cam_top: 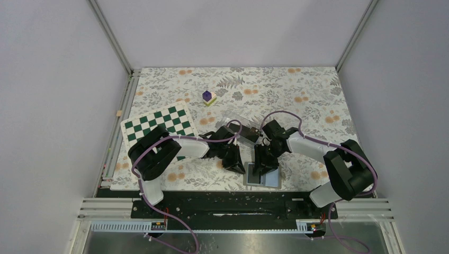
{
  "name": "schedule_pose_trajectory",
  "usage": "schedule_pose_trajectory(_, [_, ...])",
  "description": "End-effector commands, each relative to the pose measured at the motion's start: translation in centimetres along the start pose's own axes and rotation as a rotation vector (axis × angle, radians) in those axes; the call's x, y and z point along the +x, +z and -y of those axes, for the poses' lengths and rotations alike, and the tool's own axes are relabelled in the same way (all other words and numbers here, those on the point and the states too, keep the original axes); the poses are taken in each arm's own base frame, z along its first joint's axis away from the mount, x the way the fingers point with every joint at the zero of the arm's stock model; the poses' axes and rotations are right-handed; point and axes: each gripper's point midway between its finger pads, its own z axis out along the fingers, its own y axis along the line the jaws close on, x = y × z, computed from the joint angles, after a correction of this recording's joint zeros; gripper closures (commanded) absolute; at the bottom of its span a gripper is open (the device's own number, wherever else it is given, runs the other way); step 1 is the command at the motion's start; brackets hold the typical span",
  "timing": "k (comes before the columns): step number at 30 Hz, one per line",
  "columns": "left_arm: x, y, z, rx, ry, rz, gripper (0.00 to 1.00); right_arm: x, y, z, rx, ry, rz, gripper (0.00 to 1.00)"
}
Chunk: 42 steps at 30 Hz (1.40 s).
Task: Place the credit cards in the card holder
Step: Insert the credit card into the card holder, then turn over the card slot in the card holder.
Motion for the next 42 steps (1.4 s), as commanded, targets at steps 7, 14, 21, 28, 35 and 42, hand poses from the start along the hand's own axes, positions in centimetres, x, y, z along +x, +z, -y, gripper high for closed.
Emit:
schedule_pose_trajectory(7, [0.1, 0.4, -2.4, -0.105, -0.008, 0.035, 0.84, -0.4, -0.9, -1.6, -0.037, -0.035, 0.035, 0.50])
schedule_pose_trajectory(14, [-0.2, -1.1, -1.7, -0.107, 0.010, 0.091, 0.76, -0.1, -2.7, 1.1, 0.132, -0.053, 0.080, 0.39])
schedule_pose_trajectory(21, [-0.2, -0.6, -1.8, -0.107, 0.003, 0.071, 0.75, 1.0, -3.3, 3.9, 0.244, 0.016, 0.090, 0.44])
schedule_pose_trajectory(28, [0.0, -0.3, -2.4, -0.119, -0.002, 0.057, 0.76, 1.0, -3.6, 6.6, 0.286, 0.123, 0.087, 0.57])
schedule_pose_trajectory(35, [0.1, 0.0, -2.5, -0.119, -0.006, 0.048, 0.76, 1.1, -3.4, 7.7, 0.331, 0.161, 0.061, 0.63])
schedule_pose_trajectory(42, [0.1, 0.1, -2.5, -0.117, -0.006, 0.042, 0.76, 1.3, -3.3, 8.4, 0.370, 0.178, 0.036, 0.63])
